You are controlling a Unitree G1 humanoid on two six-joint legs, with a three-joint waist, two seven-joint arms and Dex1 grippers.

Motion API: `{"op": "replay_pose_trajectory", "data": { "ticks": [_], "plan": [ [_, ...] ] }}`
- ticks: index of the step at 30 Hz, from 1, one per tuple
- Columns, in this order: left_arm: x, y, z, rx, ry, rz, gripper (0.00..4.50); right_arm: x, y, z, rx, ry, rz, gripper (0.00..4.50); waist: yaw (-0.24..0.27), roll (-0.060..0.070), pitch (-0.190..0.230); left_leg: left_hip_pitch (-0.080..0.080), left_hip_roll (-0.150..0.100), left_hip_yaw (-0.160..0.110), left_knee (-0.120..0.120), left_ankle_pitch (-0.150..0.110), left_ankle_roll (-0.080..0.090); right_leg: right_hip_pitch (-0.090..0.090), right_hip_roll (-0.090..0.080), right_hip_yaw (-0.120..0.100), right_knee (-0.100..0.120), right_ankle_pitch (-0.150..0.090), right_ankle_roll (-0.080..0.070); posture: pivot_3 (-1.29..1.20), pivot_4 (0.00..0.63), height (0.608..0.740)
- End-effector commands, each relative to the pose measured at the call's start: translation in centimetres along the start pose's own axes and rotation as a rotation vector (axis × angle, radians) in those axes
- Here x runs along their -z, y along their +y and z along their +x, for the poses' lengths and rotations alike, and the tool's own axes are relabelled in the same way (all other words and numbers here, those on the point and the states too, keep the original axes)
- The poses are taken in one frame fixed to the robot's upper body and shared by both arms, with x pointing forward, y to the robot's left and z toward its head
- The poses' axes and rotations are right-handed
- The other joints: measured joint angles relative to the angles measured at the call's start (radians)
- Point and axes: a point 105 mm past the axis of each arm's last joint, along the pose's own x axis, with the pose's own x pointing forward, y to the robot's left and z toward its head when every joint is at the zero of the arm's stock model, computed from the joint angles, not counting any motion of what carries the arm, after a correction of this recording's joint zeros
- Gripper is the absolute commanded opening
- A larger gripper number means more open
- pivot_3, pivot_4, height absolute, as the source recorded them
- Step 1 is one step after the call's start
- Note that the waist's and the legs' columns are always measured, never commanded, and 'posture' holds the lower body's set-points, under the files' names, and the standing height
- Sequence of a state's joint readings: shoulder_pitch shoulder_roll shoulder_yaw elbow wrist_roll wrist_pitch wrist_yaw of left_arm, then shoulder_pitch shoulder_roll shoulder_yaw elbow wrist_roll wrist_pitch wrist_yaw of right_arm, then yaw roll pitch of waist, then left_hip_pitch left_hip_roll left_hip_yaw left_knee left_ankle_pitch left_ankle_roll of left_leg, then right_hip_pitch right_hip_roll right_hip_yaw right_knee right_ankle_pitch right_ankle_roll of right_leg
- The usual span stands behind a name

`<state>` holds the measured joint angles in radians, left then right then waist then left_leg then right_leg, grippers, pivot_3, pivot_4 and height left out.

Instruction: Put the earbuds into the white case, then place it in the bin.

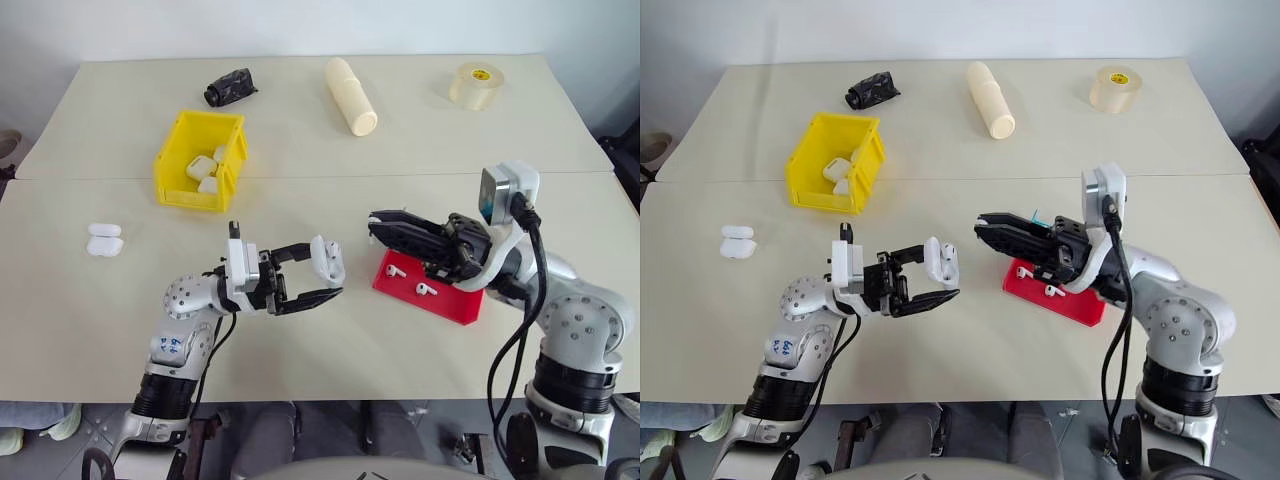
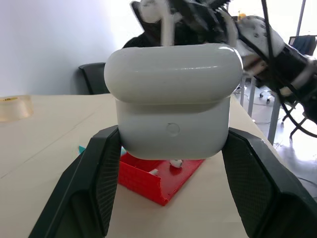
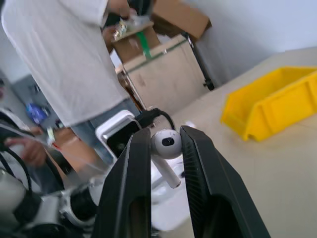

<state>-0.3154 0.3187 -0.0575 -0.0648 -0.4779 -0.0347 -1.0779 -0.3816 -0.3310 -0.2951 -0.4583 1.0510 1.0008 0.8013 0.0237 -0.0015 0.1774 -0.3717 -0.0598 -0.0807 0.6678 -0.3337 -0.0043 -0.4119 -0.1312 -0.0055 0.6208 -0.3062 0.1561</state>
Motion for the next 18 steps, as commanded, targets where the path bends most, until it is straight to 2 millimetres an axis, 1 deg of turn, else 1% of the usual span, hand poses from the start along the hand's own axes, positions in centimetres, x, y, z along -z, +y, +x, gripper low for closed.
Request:
{"op": "replay_pose_trajectory", "data": {
  "ticks": [1,4,7,18],
  "plan": [
    [-1.2,0.6,0.8,-0.011,-0.050,0.006,2.73,0.6,1.5,1.0,-0.031,-0.047,-0.001,0.62,-0.002,0.000,0.000,0.000,0.000,0.000,0.000,0.000,0.000,0.000,0.000,0.000,0.000,0.000,0.000,0.00,0.150,0.740],
    [-1.4,0.7,1.2,-0.004,-0.060,0.002,2.73,1.3,1.6,1.5,-0.027,-0.064,0.012,0.62,-0.007,0.000,0.000,0.000,0.000,0.000,-0.001,0.000,0.000,0.000,0.001,0.000,0.001,0.000,0.000,0.00,0.150,0.740],
    [-1.6,0.6,1.6,0.003,-0.067,-0.002,2.73,1.8,1.2,1.8,-0.007,-0.081,0.015,0.62,-0.013,0.000,0.000,0.000,0.001,0.001,-0.001,0.000,0.000,-0.001,0.001,0.000,0.001,0.000,0.000,0.00,0.150,0.740],
    [-2.0,0.3,1.8,0.016,-0.077,-0.008,2.73,3.4,0.0,1.7,0.040,-0.070,-0.011,0.62,-0.023,0.000,0.000,0.000,0.001,0.000,-0.001,0.000,0.000,0.000,0.001,0.000,0.001,0.000,0.000,0.00,0.150,0.740]
  ]
}}
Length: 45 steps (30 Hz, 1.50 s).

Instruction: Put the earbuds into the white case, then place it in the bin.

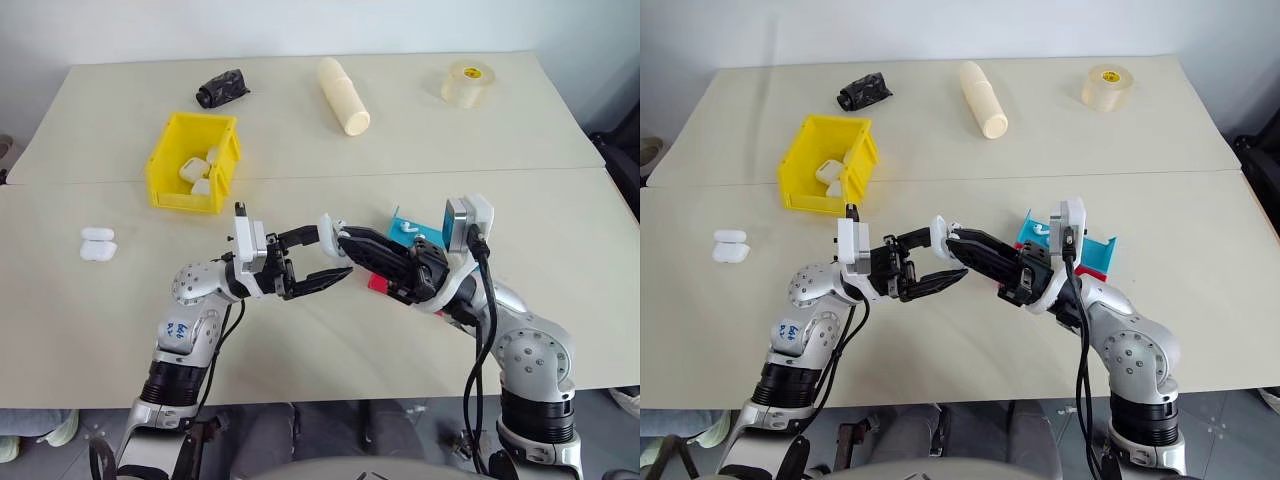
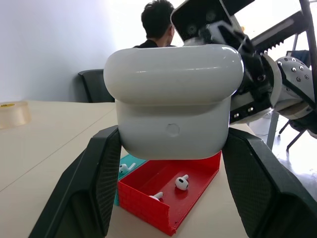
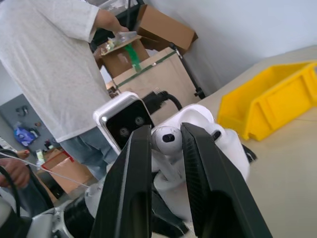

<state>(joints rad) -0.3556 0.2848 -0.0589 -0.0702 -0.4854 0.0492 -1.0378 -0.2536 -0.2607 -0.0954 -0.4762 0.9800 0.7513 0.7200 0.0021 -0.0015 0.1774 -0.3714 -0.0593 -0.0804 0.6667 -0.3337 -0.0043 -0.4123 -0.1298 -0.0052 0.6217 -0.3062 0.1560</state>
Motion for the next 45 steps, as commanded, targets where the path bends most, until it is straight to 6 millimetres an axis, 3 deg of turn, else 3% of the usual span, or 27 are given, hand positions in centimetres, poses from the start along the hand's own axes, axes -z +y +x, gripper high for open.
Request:
{"op": "replay_pose_trajectory", "data": {
  "ticks": [1,5,11,15,19,22,24,31,37,40,45],
  "plan": [
    [-1.7,-0.5,0.7,0.038,-0.057,0.044,2.73,0.4,0.0,0.0,-0.007,0.005,-0.017,0.62,-0.002,0.000,0.000,0.000,0.000,0.000,0.000,0.000,0.000,0.000,0.000,0.000,0.000,0.000,0.000,0.00,0.150,0.740],
    [-1.9,-0.4,0.8,0.036,-0.063,0.045,2.73,1.0,-0.1,-0.1,-0.011,0.031,-0.018,0.62,-0.002,0.000,0.000,0.000,0.000,0.000,0.000,0.000,0.000,0.000,0.000,0.000,0.000,0.000,0.000,0.00,0.150,0.740],
    [-2.1,-0.4,0.9,0.041,-0.064,0.045,2.73,1.8,0.5,-0.4,-0.051,0.097,-0.007,2.49,-0.002,0.000,0.000,0.000,0.000,0.000,0.000,0.000,0.000,0.000,0.000,0.000,0.000,0.000,0.000,0.00,0.150,0.740],
    [-1.9,-0.5,0.5,0.052,-0.023,0.062,2.73,0.5,-0.2,-1.1,-0.015,0.101,-0.106,3.74,-0.002,0.000,0.000,0.000,0.000,0.000,0.000,0.000,0.000,0.000,0.000,0.000,-0.001,0.000,0.000,0.00,0.150,0.740],
    [-0.4,-0.6,-1.0,0.097,0.159,0.188,2.73,-0.7,-0.7,-2.7,-0.005,0.201,-0.223,3.74,-0.001,0.000,0.000,0.000,0.000,0.000,0.000,0.000,0.000,0.000,0.000,0.000,-0.001,0.000,0.000,0.00,0.150,0.740],
    [0.5,-0.5,-1.7,0.126,0.273,0.270,2.73,-0.9,-0.9,-3.6,-0.018,0.320,-0.299,3.14,0.001,0.000,0.000,0.000,0.000,0.001,-0.001,0.000,0.000,0.000,0.000,0.000,-0.004,0.000,0.000,0.00,0.150,0.740],
    [0.8,-0.4,-1.6,0.132,0.311,0.284,2.73,-1.0,-0.7,-3.6,-0.048,0.397,-0.347,2.41,0.003,0.000,0.000,0.000,0.000,0.001,-0.001,0.000,0.000,0.000,0.000,0.000,-0.004,0.000,0.000,0.00,0.150,0.740],
    [2.2,-0.1,-0.1,0.155,0.429,0.309,2.73,-0.3,0.8,-0.4,-0.194,0.489,-0.384,0.04,0.001,-0.001,0.000,0.000,0.001,0.001,-0.001,0.000,0.000,0.000,0.000,0.000,-0.005,0.000,0.000,0.00,0.150,0.740],
    [2.9,-0.2,0.5,0.178,0.487,0.289,2.73,1.1,1.8,1.6,-0.265,0.541,-0.390,0.04,0.001,-0.001,0.001,-0.001,0.000,0.000,-0.001,0.000,0.000,0.000,-0.001,0.000,-0.002,0.000,0.000,0.00,0.150,0.740],
    [2.7,-0.2,0.7,0.173,0.487,0.288,2.73,1.6,1.3,2.1,-0.237,0.559,-0.398,0.04,0.001,-0.001,0.001,-0.001,0.000,0.000,0.000,0.000,0.000,0.000,-0.001,0.000,-0.002,0.000,0.000,0.00,0.150,0.740],
    [1.9,-0.2,0.0,0.141,0.435,0.312,2.73,2.1,-1.9,-1.2,-0.109,0.638,-0.419,0.04,0.009,-0.001,0.001,-0.001,-0.001,0.000,0.000,0.000,0.000,0.000,-0.001,-0.001,-0.002,0.000,0.000,0.00,0.150,0.740]
  ]
}}
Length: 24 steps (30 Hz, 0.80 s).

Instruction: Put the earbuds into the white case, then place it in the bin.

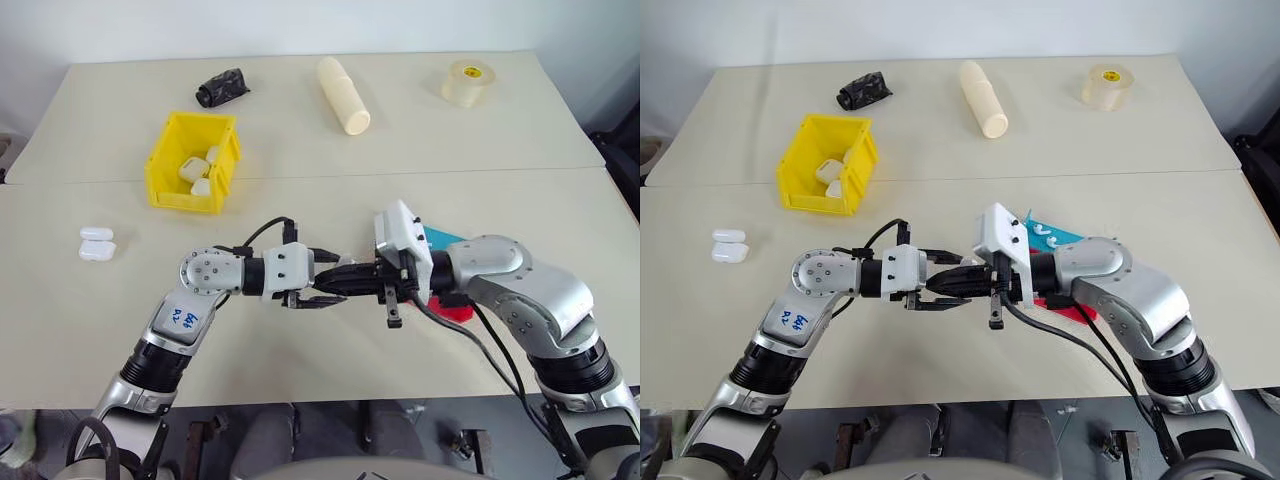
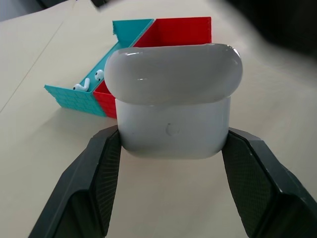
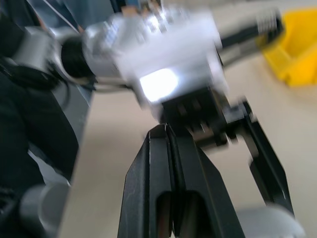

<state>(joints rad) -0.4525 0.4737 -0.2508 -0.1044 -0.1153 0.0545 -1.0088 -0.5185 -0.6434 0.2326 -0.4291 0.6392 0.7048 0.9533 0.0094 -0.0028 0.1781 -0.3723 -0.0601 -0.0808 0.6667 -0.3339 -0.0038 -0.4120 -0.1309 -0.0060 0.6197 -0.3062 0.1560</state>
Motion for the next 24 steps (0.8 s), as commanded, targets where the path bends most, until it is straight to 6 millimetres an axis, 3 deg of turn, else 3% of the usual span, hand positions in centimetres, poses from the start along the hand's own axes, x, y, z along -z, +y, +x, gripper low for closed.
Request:
{"op": "replay_pose_trajectory", "data": {
  "ticks": [1,6,12,13,16,21,24],
  "plan": [
    [-1.3,0.4,-1.2,-0.060,-0.065,0.043,2.73,1.4,-1.1,-2.4,0.076,0.045,-0.010,0.04,0.003,0.000,0.000,0.000,0.000,0.000,0.000,0.000,0.000,0.000,0.000,0.000,0.000,0.000,0.000,0.00,0.150,0.740],
    [-1.5,0.4,-2.6,-0.114,-0.128,0.016,2.73,2.3,-1.5,-4.5,0.112,0.028,-0.006,0.04,0.008,0.000,0.000,0.000,0.001,0.001,0.000,0.000,0.000,0.000,0.001,0.000,-0.001,0.000,0.000,0.00,0.150,0.740],
    [-1.3,-0.7,-6.2,-0.257,-0.228,-0.060,2.73,1.1,-1.7,-6.8,0.180,-0.148,-0.044,0.04,0.004,0.000,0.000,0.001,0.002,0.002,-0.001,0.000,0.000,0.000,0.001,0.001,-0.001,0.000,0.000,0.00,0.150,0.740],
    [-1.2,-0.8,-6.7,-0.282,-0.234,-0.080,2.73,1.1,-1.6,-7.0,0.186,-0.153,-0.047,0.20,0.006,0.000,0.000,0.001,0.002,0.002,-0.001,0.000,0.000,0.000,0.001,0.001,-0.002,0.000,0.000,0.00,0.150,0.740],
    [0.0,-0.9,-10.9,-0.553,-0.270,-0.204,2.73,0.6,-1.5,-7.8,0.248,-0.220,-0.111,0.96,0.008,0.000,0.000,0.001,0.002,0.001,0.000,0.000,0.000,0.000,0.000,0.001,-0.003,0.000,0.000,0.00,0.150,0.740],
    [1.9,-0.3,-15.2,-0.892,-0.230,-0.316,2.73,1.2,-2.1,-8.5,0.386,-0.200,-0.278,2.69,0.016,-0.001,0.000,0.002,0.002,0.002,0.000,0.000,0.000,0.001,0.001,0.001,-0.003,0.000,0.000,0.00,0.150,0.740],
    [3.3,0.8,-18.0,-1.159,-0.205,-0.381,2.73,1.4,-1.9,-8.7,0.413,-0.250,-0.245,3.72,0.019,-0.001,0.000,0.002,0.001,0.001,0.001,0.000,0.000,0.002,0.000,0.001,-0.003,0.000,0.000,0.00,0.150,0.740]
  ]
}}
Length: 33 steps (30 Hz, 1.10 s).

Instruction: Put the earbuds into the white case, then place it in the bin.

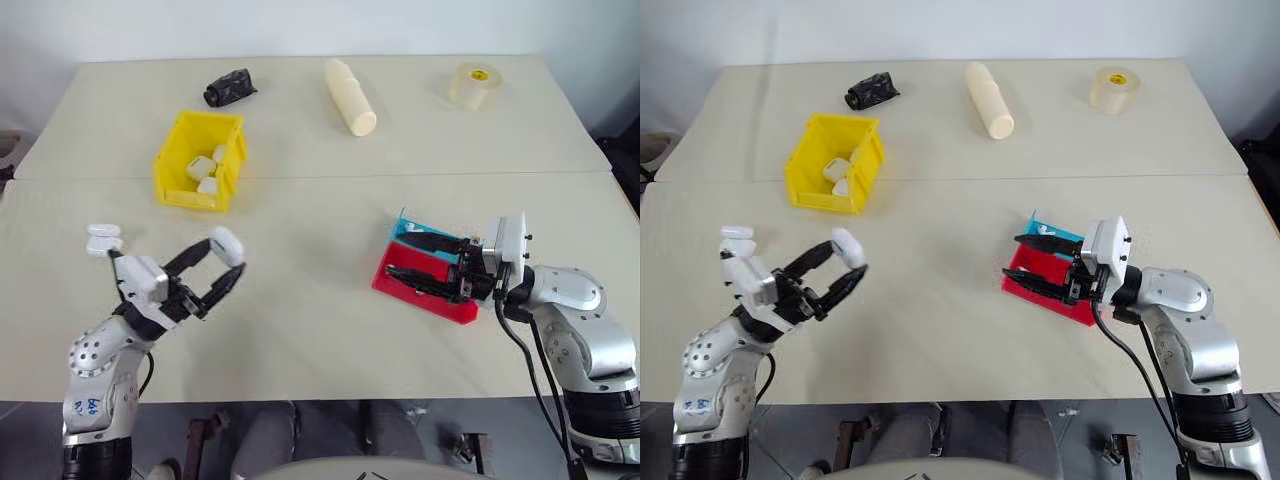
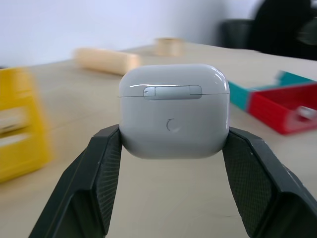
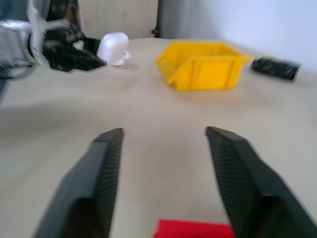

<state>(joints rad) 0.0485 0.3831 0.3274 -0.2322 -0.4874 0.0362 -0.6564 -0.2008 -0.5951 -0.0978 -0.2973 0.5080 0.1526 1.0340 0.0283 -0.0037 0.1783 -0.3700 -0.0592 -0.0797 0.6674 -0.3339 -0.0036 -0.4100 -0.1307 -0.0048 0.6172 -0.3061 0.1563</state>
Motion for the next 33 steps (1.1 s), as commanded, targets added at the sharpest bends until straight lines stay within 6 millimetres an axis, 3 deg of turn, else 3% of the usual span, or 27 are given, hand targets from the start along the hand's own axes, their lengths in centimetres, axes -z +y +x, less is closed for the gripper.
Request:
{"op": "replay_pose_trajectory", "data": {
  "ticks": [1,2,6,13,18,20,23,24,27,33],
  "plan": [
    [-1.7,3.6,-0.9,-0.305,-0.063,-0.001,2.73,-0.5,0.1,-0.8,0.037,-0.049,0.019,4.03,0.000,0.000,0.000,0.000,0.000,0.000,0.000,0.000,0.000,0.000,0.000,0.000,0.000,0.000,0.000,0.00,0.150,0.740],
    [-1.4,4.5,-1.1,-0.380,-0.052,-0.032,2.73,-0.7,0.3,-0.8,0.038,-0.074,0.031,4.41,-0.001,-0.001,0.000,0.000,0.000,0.000,0.000,0.000,0.000,0.000,0.000,0.000,0.000,0.000,0.000,0.00,0.150,0.740],
    [-1.6,6.7,-0.6,-0.522,-0.060,-0.086,2.73,-1.3,0.2,-0.7,0.080,-0.134,0.063,4.47,-0.004,-0.001,0.000,0.000,0.000,0.000,-0.001,0.000,0.000,-0.001,0.001,0.000,0.001,0.000,0.000,0.00,0.150,0.740],
    [-2.7,8.8,4.8,-0.449,-0.041,-0.075,2.73,-0.8,0.1,0.3,0.079,-0.125,0.055,4.47,-0.004,-0.001,0.000,0.000,-0.001,0.000,0.000,0.000,-0.001,-0.001,0.001,0.000,0.002,0.000,0.000,0.00,0.150,0.740],
    [-1.5,10.3,8.1,-0.417,0.056,-0.081,2.73,-1.3,0.2,1.5,0.069,-0.144,0.046,4.47,-0.006,-0.001,0.000,0.000,-0.002,0.000,-0.001,0.000,-0.001,-0.001,0.001,0.000,0.004,0.000,0.000,0.00,0.150,0.740],
    [-0.5,11.3,8.5,-0.462,0.131,-0.037,2.73,-1.5,0.3,1.8,0.065,-0.153,0.044,4.47,-0.010,-0.001,0.000,0.000,-0.003,0.000,-0.001,0.000,-0.001,-0.002,0.001,0.000,0.004,0.000,0.000,0.00,0.150,0.740],
    [-0.6,11.5,9.6,-0.452,0.098,-0.061,2.73,-1.6,0.4,2.0,0.068,-0.161,0.045,4.47,-0.016,-0.002,0.000,0.000,-0.004,0.001,-0.002,0.000,-0.001,-0.002,0.001,-0.001,0.004,0.000,0.000,0.00,0.150,0.740],
    [-0.6,11.3,10.0,-0.436,0.091,-0.065,3.48,-1.6,0.4,2.1,0.071,-0.163,0.046,4.50,-0.016,-0.002,0.001,0.000,-0.004,0.001,-0.002,0.000,-0.001,-0.002,0.001,-0.001,0.004,0.000,0.000,0.00,0.150,0.740],
    [-0.8,10.4,10.2,-0.370,0.078,-0.056,4.42,-1.6,0.6,2.1,0.074,-0.165,0.047,4.50,-0.017,-0.002,0.001,-0.001,-0.001,0.000,-0.001,0.000,-0.001,-0.003,0.001,-0.001,0.004,0.000,0.000,0.00,0.150,0.740],
    [-3.0,8.1,7.2,-0.139,0.043,0.049,4.47,-1.4,0.7,1.3,0.050,-0.142,0.042,4.50,-0.029,-0.002,0.001,-0.001,0.000,0.000,-0.002,0.000,-0.001,-0.003,0.000,-0.001,0.005,0.000,0.000,0.00,0.150,0.740]
  ]
}}
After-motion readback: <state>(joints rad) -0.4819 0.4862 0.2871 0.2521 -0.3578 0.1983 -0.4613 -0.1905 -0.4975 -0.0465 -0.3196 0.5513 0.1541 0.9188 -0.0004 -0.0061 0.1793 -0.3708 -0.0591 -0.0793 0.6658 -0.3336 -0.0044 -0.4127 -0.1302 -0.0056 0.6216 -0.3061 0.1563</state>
